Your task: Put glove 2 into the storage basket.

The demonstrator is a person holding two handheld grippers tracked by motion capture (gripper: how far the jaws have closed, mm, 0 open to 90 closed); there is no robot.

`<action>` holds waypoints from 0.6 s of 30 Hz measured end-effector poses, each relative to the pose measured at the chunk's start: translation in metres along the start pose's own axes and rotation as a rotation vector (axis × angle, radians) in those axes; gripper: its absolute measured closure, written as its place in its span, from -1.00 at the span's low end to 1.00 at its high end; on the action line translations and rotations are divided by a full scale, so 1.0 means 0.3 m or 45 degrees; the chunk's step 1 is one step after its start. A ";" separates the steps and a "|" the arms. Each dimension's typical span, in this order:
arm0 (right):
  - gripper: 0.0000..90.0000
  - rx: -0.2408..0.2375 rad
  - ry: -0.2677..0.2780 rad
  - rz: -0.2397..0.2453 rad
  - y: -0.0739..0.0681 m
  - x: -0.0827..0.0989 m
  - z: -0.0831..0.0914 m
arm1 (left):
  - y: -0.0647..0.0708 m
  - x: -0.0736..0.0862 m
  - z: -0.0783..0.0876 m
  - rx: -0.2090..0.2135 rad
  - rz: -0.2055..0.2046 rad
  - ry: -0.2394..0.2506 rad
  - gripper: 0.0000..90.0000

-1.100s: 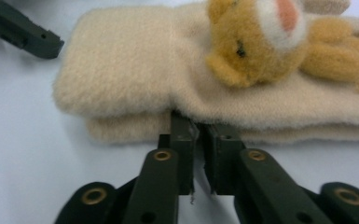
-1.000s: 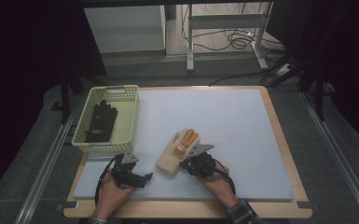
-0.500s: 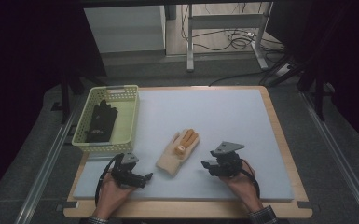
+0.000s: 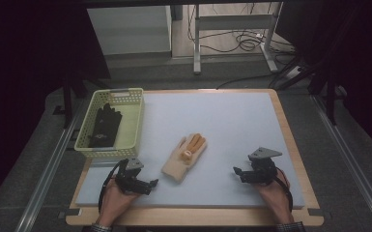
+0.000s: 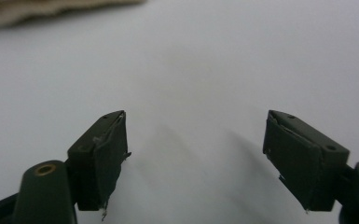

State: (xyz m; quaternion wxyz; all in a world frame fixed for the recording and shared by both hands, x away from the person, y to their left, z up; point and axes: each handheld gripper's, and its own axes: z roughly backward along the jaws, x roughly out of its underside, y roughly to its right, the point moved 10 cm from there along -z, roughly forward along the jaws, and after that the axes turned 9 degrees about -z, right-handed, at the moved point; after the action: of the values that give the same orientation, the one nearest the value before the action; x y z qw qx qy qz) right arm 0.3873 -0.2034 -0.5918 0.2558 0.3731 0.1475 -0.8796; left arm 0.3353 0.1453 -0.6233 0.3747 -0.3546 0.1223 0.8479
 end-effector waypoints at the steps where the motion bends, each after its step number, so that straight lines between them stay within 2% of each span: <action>1: -0.56 0.010 -0.017 0.005 0.007 0.010 -0.004 | 0.003 -0.001 0.002 0.007 0.008 0.000 -0.96; 2: -0.60 0.015 -0.034 0.006 0.012 0.020 -0.011 | 0.006 -0.003 0.004 0.019 0.009 0.003 -0.96; 4: -0.61 -0.008 -0.016 -0.019 0.016 0.020 -0.014 | 0.016 -0.008 0.012 0.043 0.021 0.014 -0.95; 10: -0.62 0.005 -0.020 -0.010 0.014 0.022 -0.016 | 0.047 -0.035 0.036 0.064 -0.018 0.032 -0.97; 14: -0.62 0.007 -0.017 -0.007 0.014 0.023 -0.016 | 0.081 -0.048 0.046 0.116 -0.020 0.047 -0.98; 15: -0.62 0.007 -0.017 -0.008 0.014 0.024 -0.016 | 0.089 -0.048 0.046 0.130 -0.030 0.038 -0.99; 17: -0.62 0.006 -0.018 -0.008 0.015 0.023 -0.016 | 0.094 -0.039 0.048 0.124 -0.057 -0.017 -1.00; 18: -0.62 0.004 -0.020 -0.012 0.015 0.023 -0.016 | 0.089 -0.045 0.049 0.123 -0.048 -0.036 -1.00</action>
State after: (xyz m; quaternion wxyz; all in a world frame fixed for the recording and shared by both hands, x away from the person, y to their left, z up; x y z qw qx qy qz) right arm 0.3886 -0.2073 -0.6005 0.2521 0.3658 0.1459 -0.8839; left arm 0.3148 0.1265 -0.6050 0.4090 -0.3263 0.1509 0.8387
